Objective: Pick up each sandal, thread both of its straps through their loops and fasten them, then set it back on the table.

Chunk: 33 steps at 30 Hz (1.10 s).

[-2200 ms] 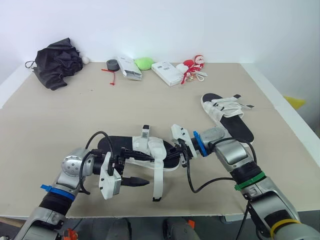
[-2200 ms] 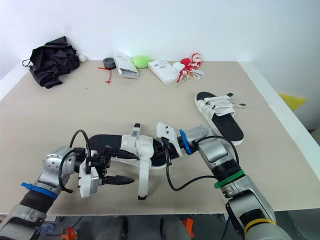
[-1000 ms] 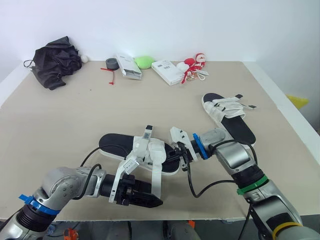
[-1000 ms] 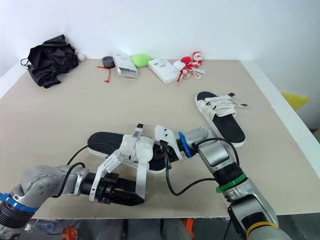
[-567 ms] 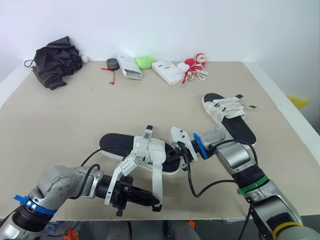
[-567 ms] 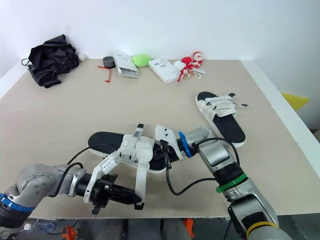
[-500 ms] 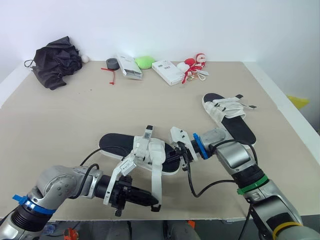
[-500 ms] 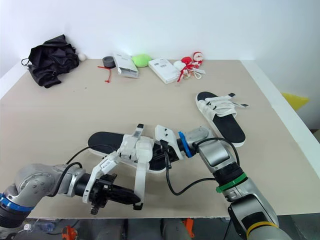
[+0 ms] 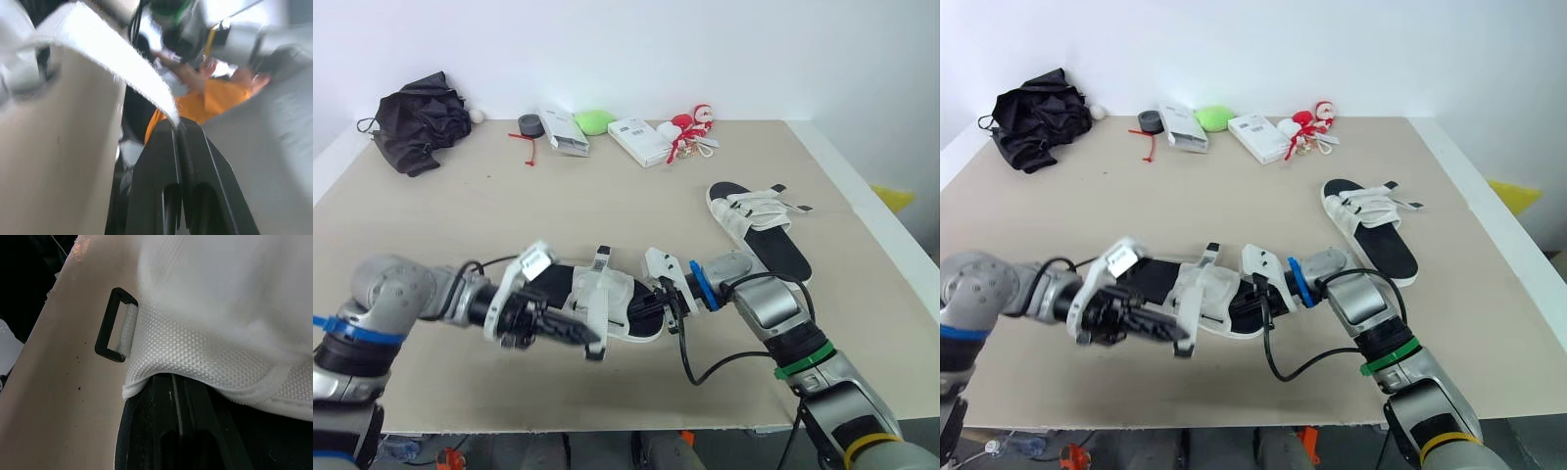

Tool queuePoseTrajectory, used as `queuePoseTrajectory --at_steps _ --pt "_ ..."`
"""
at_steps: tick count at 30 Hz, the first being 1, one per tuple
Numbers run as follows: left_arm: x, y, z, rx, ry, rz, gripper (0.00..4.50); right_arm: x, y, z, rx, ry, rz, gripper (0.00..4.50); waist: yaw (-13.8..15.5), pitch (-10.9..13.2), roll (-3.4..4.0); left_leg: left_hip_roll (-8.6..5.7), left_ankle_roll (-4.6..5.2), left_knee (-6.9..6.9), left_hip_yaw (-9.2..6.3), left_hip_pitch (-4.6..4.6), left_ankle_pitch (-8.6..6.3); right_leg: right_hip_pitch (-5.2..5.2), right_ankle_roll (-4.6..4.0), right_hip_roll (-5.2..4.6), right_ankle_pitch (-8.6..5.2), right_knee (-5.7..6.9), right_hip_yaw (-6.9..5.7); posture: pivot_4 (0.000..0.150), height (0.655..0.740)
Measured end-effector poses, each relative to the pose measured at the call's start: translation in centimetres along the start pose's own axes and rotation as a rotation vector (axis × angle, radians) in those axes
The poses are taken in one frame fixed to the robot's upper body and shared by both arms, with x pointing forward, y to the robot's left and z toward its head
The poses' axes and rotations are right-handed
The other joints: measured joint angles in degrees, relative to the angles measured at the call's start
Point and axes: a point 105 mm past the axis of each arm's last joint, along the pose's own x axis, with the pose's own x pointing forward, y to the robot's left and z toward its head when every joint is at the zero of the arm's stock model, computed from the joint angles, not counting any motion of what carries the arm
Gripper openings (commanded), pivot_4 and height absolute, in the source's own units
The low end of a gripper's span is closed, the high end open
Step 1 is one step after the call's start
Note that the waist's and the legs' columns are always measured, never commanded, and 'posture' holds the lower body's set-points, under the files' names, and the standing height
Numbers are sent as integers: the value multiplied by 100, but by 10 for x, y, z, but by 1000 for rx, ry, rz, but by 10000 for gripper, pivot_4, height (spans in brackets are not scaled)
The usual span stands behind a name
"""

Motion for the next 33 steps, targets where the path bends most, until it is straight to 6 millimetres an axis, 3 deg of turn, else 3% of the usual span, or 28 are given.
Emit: queuePoseTrajectory --at_steps 5,12,18,33 --pt "-7 13 19 -8 -16 28 609 2 0 1 -4 -4 7 0 -28 0 0 2 1 -4 -2 0 0 -2 0 5 0 0 1 1500 7400" --pt "-11 65 26 45 136 136 609 3 -1 1 0 -11 2 0 -42 -1 -1 0 0 1 -5 -1 2 -3 -8 9 6 2 0 1500 7400" --pt "3 72 35 80 194 90 609 4 0 2 1 -21 -8 0 -67 -1 -2 3 5 2 -9 -10 -1 -8 -5 13 3 3 2 1500 7400" --pt "18 72 26 193 282 50 609 5 2 2 7 -32 -26 0 -107 -1 -2 3 15 5 -9 -12 -7 -5 0 12 0 3 3 1500 7400"
